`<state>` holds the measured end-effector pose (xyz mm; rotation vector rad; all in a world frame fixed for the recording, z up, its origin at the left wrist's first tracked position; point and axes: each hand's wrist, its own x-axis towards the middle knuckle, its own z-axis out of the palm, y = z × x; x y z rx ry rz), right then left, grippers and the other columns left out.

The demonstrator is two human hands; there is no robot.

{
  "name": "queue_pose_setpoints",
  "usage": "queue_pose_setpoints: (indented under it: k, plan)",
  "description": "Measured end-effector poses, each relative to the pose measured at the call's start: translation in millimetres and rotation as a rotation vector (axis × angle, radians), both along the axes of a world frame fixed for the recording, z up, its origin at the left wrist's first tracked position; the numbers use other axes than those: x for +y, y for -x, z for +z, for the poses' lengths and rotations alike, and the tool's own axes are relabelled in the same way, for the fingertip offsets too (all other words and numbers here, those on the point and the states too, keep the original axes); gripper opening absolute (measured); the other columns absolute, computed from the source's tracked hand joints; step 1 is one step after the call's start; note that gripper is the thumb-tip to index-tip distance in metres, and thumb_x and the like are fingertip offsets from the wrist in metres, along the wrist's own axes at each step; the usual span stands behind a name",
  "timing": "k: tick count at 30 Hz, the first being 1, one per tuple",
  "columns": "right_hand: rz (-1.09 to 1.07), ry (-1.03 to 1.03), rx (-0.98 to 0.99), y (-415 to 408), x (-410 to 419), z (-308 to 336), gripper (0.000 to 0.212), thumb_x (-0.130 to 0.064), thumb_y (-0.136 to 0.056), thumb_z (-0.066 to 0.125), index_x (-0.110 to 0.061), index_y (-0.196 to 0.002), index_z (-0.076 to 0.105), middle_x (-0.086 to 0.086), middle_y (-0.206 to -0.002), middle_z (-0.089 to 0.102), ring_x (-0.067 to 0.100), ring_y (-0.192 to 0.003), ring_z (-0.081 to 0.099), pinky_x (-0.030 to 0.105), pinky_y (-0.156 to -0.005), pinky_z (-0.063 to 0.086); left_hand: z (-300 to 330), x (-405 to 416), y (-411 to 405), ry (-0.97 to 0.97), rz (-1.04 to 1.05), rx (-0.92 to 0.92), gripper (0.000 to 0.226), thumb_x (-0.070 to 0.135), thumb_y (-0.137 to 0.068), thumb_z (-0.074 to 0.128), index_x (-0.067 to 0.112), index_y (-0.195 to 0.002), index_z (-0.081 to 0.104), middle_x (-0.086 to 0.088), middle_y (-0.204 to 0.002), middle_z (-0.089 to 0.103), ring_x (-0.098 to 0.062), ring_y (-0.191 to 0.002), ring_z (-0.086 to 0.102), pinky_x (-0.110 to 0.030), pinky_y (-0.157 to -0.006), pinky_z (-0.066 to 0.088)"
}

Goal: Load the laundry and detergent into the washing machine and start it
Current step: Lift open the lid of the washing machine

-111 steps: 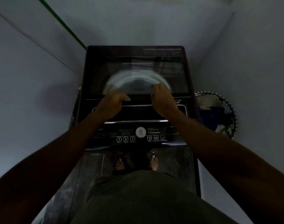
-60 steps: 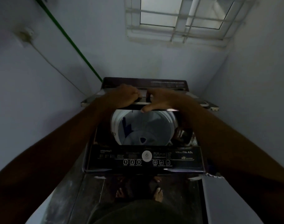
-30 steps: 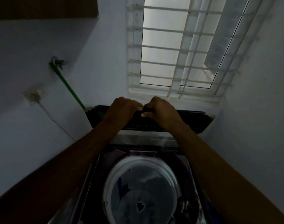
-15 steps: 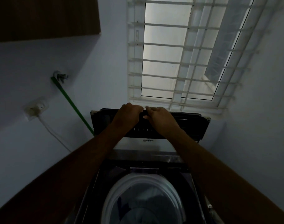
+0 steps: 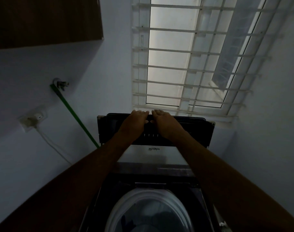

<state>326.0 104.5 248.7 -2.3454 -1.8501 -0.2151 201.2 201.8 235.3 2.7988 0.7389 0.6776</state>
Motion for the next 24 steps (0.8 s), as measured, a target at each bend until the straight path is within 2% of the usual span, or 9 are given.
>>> queue_pose_setpoints:
  k: [4,10,15,18,21,24]
  plan:
    - [-0.005,0.002,0.035,-7.9,10.3,-0.3,0.054,-0.029,-0.104,0.038,-0.005,-0.151,0.024,0.014,-0.157,0.026,0.027,-0.146,0.022,0.038,-0.12,0.017,0.8,12.5,-9.5,0.029,0.008,0.026,0.041,0.014,-0.098,0.051,0.009,-0.138,0.048,-0.016,-0.13,0.057,-0.032,-0.117,0.052,-0.039,-0.1,0.038]
    - [-0.036,-0.019,0.036,-20.9,26.9,-8.0,0.05,-0.031,-0.103,0.042,-0.01,-0.147,0.035,0.015,-0.147,0.045,0.03,-0.14,0.036,0.039,-0.114,0.028,3.3,29.3,-15.9,0.041,0.02,-0.014,0.035,0.02,-0.093,0.062,0.01,-0.126,0.062,-0.016,-0.123,0.065,-0.03,-0.112,0.061,-0.041,-0.099,0.047]
    - [-0.057,0.024,0.002,-26.1,39.8,-8.8,0.045,-0.027,-0.102,0.042,-0.007,-0.142,0.04,0.015,-0.14,0.051,0.032,-0.133,0.042,0.042,-0.11,0.035,4.1,35.0,-21.6,0.082,0.029,0.0,0.032,0.022,-0.094,0.061,0.012,-0.124,0.064,-0.015,-0.119,0.067,-0.029,-0.108,0.064,-0.039,-0.097,0.05]
    - [-0.06,0.039,-0.019,-29.3,44.0,-11.8,0.049,-0.025,-0.101,0.045,-0.006,-0.145,0.034,0.016,-0.145,0.045,0.033,-0.137,0.036,0.043,-0.114,0.03,-0.5,36.4,-24.9,0.105,0.032,-0.033,0.032,0.019,-0.091,0.064,0.013,-0.122,0.065,-0.014,-0.116,0.068,-0.029,-0.106,0.064,-0.043,-0.095,0.052]
    - [-0.046,0.054,-0.062,-31.3,44.2,-17.5,0.061,-0.02,-0.098,0.051,-0.004,-0.15,0.024,0.018,-0.152,0.035,0.035,-0.142,0.028,0.043,-0.118,0.023,-6.3,38.4,-25.6,0.109,0.006,-0.074,0.025,0.017,-0.084,0.065,0.015,-0.109,0.068,-0.009,-0.105,0.07,-0.028,-0.097,0.065,-0.044,-0.085,0.054]
    - [-0.041,0.022,-0.06,-34.4,45.4,-20.6,0.065,-0.013,-0.095,0.054,-0.005,-0.151,0.023,0.017,-0.153,0.034,0.034,-0.142,0.029,0.042,-0.118,0.022,-11.6,39.3,-26.2,0.101,-0.014,-0.073,0.029,0.015,-0.084,0.064,0.011,-0.113,0.064,-0.011,-0.11,0.066,-0.029,-0.103,0.06,-0.045,-0.088,0.052]
